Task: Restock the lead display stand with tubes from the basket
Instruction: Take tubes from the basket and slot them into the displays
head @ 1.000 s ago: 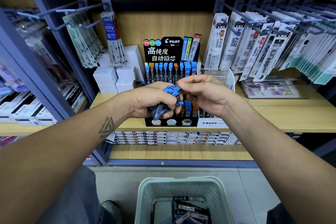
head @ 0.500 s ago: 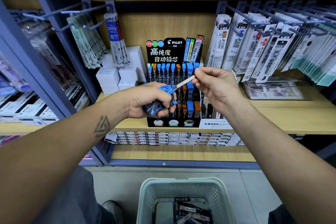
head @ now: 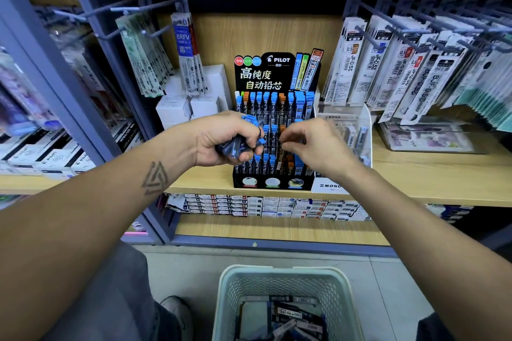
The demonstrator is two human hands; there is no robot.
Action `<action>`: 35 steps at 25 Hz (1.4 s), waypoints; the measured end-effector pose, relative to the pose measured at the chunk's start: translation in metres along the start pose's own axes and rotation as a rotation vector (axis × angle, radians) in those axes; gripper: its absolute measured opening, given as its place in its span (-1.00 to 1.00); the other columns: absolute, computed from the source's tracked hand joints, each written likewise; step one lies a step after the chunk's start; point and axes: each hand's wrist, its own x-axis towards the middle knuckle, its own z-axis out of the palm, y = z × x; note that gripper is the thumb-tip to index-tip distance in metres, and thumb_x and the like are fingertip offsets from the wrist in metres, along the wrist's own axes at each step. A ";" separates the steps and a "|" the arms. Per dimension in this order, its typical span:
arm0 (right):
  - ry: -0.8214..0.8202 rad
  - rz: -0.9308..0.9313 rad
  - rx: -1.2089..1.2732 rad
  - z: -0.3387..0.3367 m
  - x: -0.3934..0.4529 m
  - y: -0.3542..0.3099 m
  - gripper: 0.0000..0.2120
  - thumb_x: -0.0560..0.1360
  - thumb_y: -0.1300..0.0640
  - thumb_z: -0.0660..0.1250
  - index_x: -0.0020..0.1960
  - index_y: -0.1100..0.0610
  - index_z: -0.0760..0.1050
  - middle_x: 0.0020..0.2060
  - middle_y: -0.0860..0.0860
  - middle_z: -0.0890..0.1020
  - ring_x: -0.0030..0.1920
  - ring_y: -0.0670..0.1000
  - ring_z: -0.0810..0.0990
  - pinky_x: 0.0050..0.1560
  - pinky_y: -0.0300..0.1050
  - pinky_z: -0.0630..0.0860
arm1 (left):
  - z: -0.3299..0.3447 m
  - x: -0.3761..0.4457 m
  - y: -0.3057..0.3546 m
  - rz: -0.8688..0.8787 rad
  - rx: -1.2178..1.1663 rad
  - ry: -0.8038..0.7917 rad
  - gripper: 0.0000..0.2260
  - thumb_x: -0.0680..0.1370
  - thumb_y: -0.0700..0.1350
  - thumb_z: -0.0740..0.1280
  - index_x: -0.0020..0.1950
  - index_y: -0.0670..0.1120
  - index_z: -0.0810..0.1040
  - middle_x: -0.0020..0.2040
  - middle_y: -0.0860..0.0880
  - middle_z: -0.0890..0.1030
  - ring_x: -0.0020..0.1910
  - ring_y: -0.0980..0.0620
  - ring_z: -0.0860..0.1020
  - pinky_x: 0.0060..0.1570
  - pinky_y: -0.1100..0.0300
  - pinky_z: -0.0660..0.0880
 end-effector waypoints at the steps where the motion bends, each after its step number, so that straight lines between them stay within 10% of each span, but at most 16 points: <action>1: 0.014 -0.026 -0.059 0.002 -0.003 -0.001 -0.85 0.53 0.11 0.45 0.09 0.02 0.68 -0.03 -0.04 0.71 -0.02 -0.02 0.65 0.13 -0.07 0.58 | 0.000 0.000 0.000 -0.001 0.005 -0.002 -0.81 0.37 -0.40 0.23 -0.10 -0.16 0.43 -0.27 -0.20 0.54 -0.55 0.02 0.42 -0.55 0.34 0.30; 35: 0.054 -0.159 -0.032 0.023 -0.005 0.025 -0.87 0.50 0.23 0.40 -0.03 0.09 0.71 -0.06 -0.09 0.63 0.04 -0.04 0.56 0.13 -0.08 0.50 | 0.016 0.005 0.002 0.005 0.045 0.011 -0.77 0.46 -0.46 0.17 -0.04 -0.17 0.44 -0.31 -0.19 0.54 -0.55 0.01 0.41 -0.50 0.30 0.31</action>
